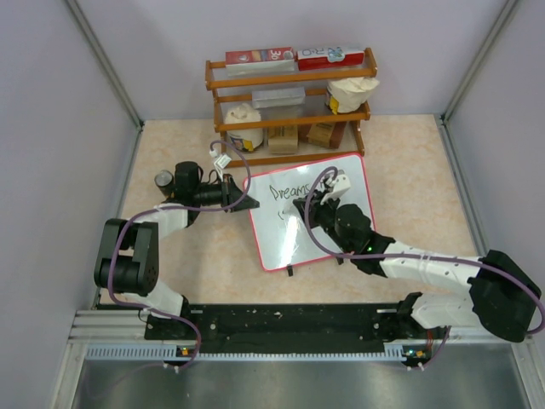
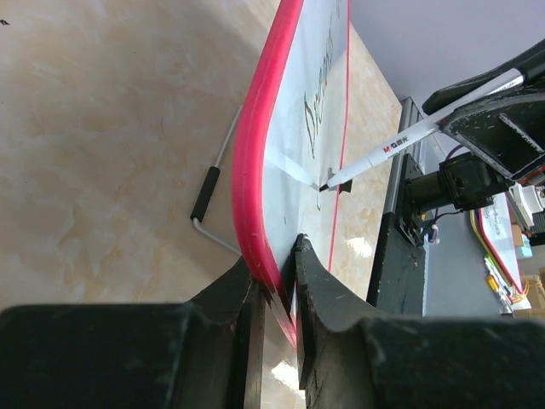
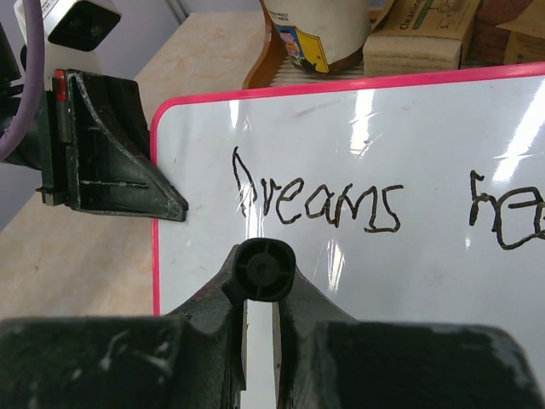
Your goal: Write a sentence on the whiteboard
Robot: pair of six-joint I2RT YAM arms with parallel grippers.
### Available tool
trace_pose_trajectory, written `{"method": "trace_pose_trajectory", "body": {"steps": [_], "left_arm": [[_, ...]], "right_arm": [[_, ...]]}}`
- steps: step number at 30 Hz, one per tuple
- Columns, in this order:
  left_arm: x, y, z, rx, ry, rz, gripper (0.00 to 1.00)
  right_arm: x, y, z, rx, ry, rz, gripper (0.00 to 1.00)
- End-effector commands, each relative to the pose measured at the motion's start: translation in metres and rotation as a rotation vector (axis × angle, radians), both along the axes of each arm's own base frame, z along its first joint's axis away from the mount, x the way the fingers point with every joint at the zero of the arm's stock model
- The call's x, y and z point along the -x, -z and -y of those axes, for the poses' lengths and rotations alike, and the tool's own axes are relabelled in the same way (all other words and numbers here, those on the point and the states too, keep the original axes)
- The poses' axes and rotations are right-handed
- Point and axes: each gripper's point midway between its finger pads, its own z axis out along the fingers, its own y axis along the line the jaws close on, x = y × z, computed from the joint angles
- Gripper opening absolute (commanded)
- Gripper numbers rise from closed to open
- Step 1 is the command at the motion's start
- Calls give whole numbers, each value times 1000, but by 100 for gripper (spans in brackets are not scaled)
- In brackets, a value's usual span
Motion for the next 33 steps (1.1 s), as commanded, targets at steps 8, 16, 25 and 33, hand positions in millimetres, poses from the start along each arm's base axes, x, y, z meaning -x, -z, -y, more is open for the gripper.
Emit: {"method": "trace_pose_trajectory", "body": {"steps": [8, 16, 25, 33], "left_arm": [[-11, 21, -5, -76, -33, 68, 0], [-11, 21, -5, -76, -33, 68, 0], [-12, 22, -6, -79, -35, 65, 0], [-12, 23, -6, -81, -35, 65, 0]], "right_arm": [[16, 35, 10, 55, -19, -70, 0], [25, 47, 10, 75, -56, -99, 0], [34, 49, 14, 84, -80, -104, 0], [35, -27, 16, -70, -85, 32, 0]]}}
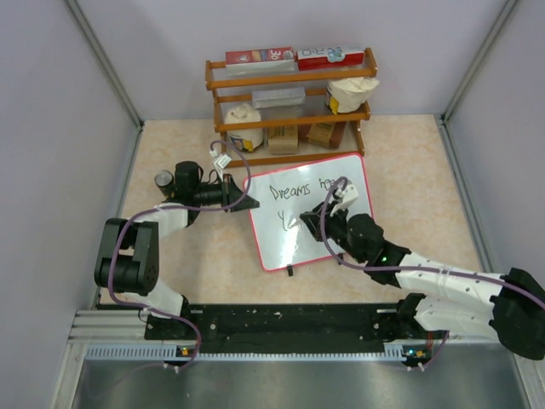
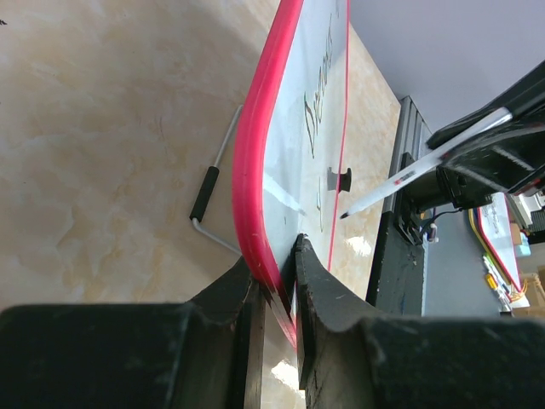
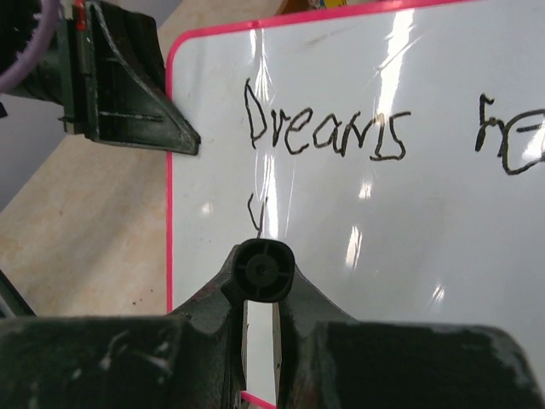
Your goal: Write a sentence on the whiteboard
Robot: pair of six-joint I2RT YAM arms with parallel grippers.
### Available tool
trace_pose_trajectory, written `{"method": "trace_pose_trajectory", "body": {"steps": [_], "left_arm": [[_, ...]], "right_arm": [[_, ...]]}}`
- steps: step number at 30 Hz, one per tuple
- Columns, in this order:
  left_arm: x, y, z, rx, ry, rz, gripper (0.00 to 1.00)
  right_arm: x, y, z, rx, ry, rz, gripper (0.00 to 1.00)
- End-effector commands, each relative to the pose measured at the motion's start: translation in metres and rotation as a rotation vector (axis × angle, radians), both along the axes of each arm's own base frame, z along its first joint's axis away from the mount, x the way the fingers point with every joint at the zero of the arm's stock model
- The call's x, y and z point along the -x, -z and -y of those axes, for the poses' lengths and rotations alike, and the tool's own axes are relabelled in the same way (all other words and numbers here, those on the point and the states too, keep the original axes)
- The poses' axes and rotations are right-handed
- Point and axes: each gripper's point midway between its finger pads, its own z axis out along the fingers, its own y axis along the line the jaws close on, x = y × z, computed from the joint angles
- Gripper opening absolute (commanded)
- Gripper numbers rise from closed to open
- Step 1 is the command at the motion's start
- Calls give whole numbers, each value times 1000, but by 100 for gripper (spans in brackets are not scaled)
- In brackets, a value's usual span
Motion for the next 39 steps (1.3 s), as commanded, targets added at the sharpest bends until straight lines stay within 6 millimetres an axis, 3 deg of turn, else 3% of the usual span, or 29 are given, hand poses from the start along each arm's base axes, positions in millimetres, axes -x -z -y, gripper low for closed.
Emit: {"method": "trace_pose_trajectory", "body": {"steps": [1, 5, 15, 25, 32, 39], "left_arm": [[-11, 22, -6, -81, -38, 66, 0], [-11, 22, -6, -83, -40, 66, 0], [-11, 22, -6, -86, -41, 68, 0], [-11, 23, -6, -88, -41, 67, 0], [-11, 22, -7, -89, -42, 68, 0], [-11, 23, -6, -89, -40, 68, 0]], "right_arm": [[0, -54, 4, -87, 15, 109, 0], [-10, -69, 9, -85, 71, 138, 0], [-34, -68, -2, -91, 97, 110, 0], [-45, -56, -7, -63, 118, 95, 0], [-47, -38, -2, -50, 154, 61, 0], [-45, -35, -6, -38, 126, 52, 0]]}}
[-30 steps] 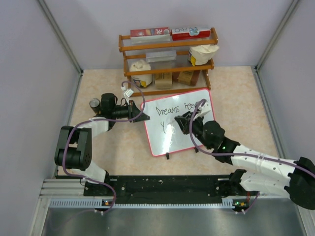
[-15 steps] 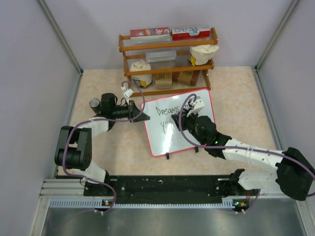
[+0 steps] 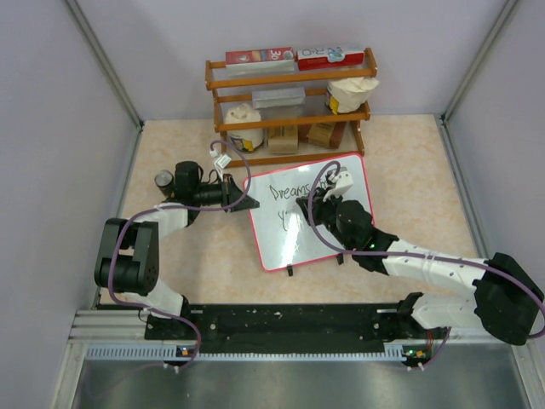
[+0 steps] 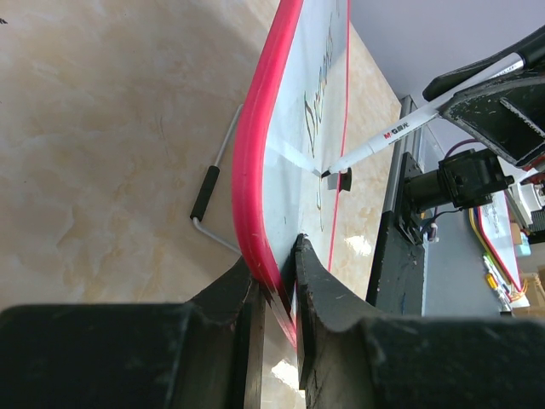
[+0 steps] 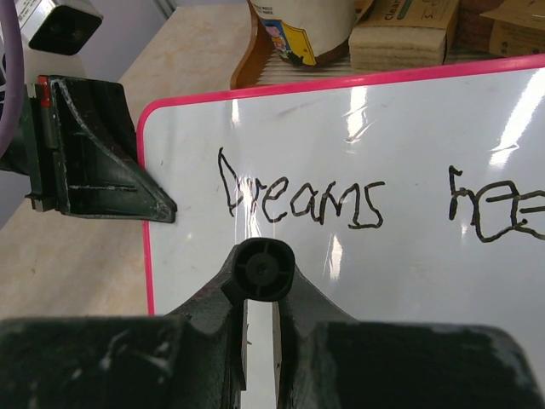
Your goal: Write a sentence on the whiteboard
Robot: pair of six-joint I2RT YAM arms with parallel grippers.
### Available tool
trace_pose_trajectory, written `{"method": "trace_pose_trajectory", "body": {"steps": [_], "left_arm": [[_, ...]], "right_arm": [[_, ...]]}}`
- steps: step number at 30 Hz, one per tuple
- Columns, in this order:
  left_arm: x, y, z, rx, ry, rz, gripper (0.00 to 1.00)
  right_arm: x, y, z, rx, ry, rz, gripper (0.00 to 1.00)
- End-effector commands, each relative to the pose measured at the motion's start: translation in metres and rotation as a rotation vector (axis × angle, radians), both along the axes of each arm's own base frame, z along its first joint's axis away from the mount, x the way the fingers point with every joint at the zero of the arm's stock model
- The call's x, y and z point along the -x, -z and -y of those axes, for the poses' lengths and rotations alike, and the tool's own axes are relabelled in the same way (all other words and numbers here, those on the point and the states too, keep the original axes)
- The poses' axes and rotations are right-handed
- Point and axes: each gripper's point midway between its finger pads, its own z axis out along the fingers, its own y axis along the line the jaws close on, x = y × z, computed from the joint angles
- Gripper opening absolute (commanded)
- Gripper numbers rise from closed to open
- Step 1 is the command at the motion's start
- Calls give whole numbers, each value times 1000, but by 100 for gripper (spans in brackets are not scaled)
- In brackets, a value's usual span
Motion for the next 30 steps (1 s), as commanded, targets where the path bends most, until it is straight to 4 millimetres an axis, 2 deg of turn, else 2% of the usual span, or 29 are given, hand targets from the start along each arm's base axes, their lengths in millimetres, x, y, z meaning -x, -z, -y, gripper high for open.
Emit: {"method": "trace_pose_trajectory", "body": {"steps": [1, 12, 21, 26, 30], "left_arm": [[-11, 22, -6, -87, -41, 70, 0], [-11, 23, -7, -90, -43, 68, 0], [-11, 22, -6, -88, -41, 70, 0], [-11, 23, -6, -88, -40, 68, 0], [-11, 23, -6, -89, -42, 67, 0]], "right_arm": [[-6, -11, -2, -26, 6, 18, 0], [3, 12, -3, 18, -32, -38, 0], [6, 26, 14, 48, 17, -66, 0], [2, 27, 22, 53, 57, -65, 0], [-5, 18, 26, 29, 89, -54, 0]]}}
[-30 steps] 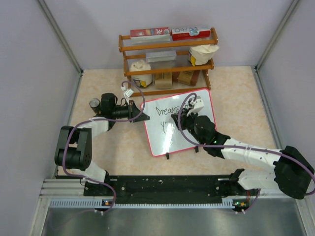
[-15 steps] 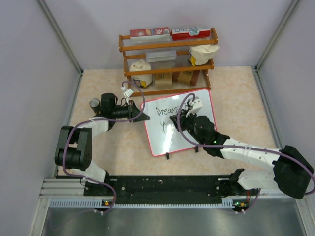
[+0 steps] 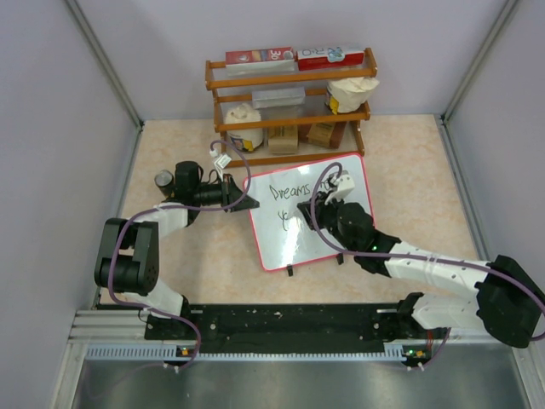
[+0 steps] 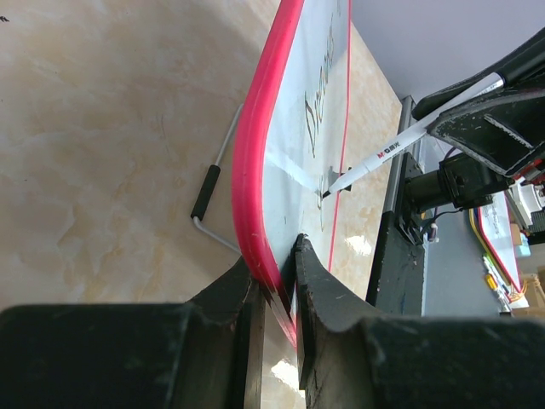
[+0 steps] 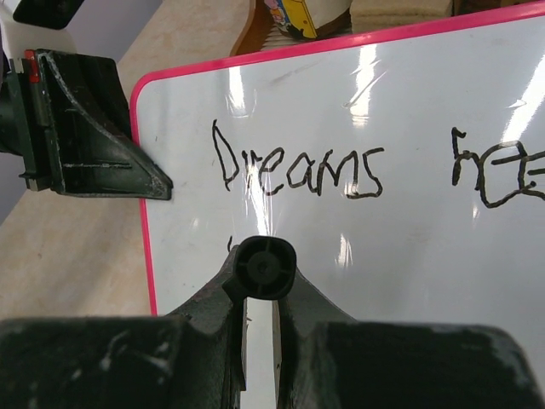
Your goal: Write a sentence on the whiteboard
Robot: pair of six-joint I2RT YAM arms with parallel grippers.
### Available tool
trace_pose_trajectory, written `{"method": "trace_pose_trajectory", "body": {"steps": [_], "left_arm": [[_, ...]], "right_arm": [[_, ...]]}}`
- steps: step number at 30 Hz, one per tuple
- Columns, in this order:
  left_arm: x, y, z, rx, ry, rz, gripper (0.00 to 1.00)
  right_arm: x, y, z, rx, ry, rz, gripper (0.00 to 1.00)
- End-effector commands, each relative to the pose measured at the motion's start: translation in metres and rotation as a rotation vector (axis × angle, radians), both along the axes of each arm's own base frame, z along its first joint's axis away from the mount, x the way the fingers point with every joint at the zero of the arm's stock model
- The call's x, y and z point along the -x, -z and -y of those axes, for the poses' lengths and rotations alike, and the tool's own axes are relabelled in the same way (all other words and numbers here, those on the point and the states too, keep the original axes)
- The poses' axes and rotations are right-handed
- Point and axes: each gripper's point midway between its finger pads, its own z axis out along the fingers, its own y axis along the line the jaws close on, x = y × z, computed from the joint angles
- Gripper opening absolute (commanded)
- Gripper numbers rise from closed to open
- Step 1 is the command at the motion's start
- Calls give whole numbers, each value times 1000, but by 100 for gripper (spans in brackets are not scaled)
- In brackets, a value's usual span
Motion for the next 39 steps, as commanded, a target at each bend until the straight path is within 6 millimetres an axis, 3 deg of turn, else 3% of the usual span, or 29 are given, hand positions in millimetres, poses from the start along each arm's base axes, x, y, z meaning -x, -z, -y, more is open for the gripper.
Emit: {"method": "trace_pose_trajectory", "body": {"steps": [1, 9, 24, 35, 39], "left_arm": [[-11, 22, -6, -86, -38, 71, 0], [-11, 22, -6, -87, -38, 71, 0], [-11, 22, -6, -86, -38, 73, 0], [-11, 23, -6, -89, -38, 68, 0], [-11, 23, -6, -88, -38, 70, 0]], "right_arm": [[-14, 2, 23, 28, 106, 0, 0], [-24, -19, 15, -8, 105, 31, 0], [-21, -23, -1, -30, 32, 23, 0], [-10, -52, 19, -138, 52, 113, 0], [-14, -48, 21, -113, 65, 104, 0]]}}
